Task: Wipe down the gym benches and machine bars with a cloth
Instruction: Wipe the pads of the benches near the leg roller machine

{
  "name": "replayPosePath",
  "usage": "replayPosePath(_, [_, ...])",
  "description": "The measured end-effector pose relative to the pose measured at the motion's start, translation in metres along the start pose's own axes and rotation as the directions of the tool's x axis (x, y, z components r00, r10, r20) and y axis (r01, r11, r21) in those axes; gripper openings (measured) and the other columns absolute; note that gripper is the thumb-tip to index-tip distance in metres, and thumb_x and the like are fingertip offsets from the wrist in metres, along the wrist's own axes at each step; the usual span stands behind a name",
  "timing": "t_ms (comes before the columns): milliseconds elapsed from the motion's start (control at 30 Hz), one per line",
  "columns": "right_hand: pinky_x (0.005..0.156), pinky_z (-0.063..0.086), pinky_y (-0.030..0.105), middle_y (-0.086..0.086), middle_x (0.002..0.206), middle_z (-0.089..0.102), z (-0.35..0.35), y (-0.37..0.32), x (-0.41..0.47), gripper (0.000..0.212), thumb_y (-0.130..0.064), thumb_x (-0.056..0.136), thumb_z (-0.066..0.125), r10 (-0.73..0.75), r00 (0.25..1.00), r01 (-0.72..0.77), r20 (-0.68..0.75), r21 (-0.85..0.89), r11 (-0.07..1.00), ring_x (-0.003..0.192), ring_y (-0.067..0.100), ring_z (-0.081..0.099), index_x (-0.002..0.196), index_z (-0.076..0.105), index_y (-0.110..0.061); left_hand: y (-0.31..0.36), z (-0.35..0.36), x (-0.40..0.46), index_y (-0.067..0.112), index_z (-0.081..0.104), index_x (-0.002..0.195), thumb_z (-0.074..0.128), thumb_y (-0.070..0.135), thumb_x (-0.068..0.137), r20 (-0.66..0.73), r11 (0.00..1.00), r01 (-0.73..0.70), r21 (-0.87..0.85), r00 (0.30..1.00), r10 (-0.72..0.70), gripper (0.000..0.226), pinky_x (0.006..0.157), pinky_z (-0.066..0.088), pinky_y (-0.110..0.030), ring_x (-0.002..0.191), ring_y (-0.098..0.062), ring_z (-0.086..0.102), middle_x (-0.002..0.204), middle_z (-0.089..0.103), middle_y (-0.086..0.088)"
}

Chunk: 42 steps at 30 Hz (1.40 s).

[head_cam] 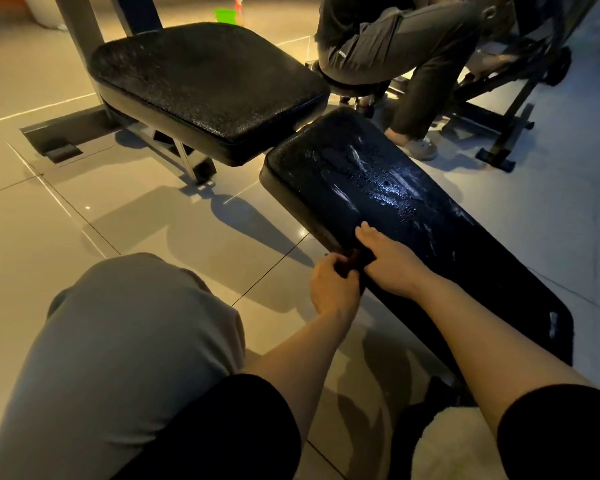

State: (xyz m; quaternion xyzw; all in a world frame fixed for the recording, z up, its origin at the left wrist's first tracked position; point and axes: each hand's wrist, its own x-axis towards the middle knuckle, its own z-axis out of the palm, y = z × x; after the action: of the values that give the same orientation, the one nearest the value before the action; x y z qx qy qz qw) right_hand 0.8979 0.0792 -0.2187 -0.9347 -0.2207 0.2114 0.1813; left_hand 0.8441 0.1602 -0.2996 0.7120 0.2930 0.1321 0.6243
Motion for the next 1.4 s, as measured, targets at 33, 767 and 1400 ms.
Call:
replayPosePath(33, [0.12,0.009,0.03,-0.009,0.163,0.006,-0.002,0.003,-0.001,0.078,0.005,0.088,0.045,0.004,1.0,-0.004,0.004,0.007,1.0,0.149,0.009,0.007,0.156,0.018,-0.024,0.0,0.001,-0.005,0.029,0.057,0.094,0.061,0.018,0.087,-0.047,1.0,-0.021,0.004,0.999,0.021,0.014,0.082,0.053,-0.038,0.092,-0.018,0.058,0.099,0.057,0.004])
replayPosePath(767, [0.119,0.018,0.032,-0.01,0.162,0.012,0.004,0.006,-0.021,0.071,-0.008,0.094,0.057,0.045,0.999,-0.045,0.002,0.013,0.999,0.148,0.011,0.014,0.154,0.022,-0.023,0.041,-0.031,0.017,0.02,0.047,0.132,0.06,0.018,0.092,-0.246,0.964,0.105,-0.245,0.955,-0.166,0.042,0.103,0.045,-0.038,0.117,-0.02,0.05,0.128,0.051,-0.004])
replayPosePath(1400, [0.116,0.013,0.025,-0.009,0.161,0.016,0.0,0.01,-0.025,0.067,-0.006,0.094,0.056,0.034,0.999,-0.035,0.013,0.061,0.997,0.148,0.01,0.013,0.153,0.027,-0.022,0.004,-0.019,-0.019,0.019,0.061,0.111,0.063,0.019,0.09,-0.1,0.997,-0.046,0.068,0.994,0.053,0.021,0.094,0.047,-0.032,0.105,-0.018,0.058,0.11,0.062,-0.001])
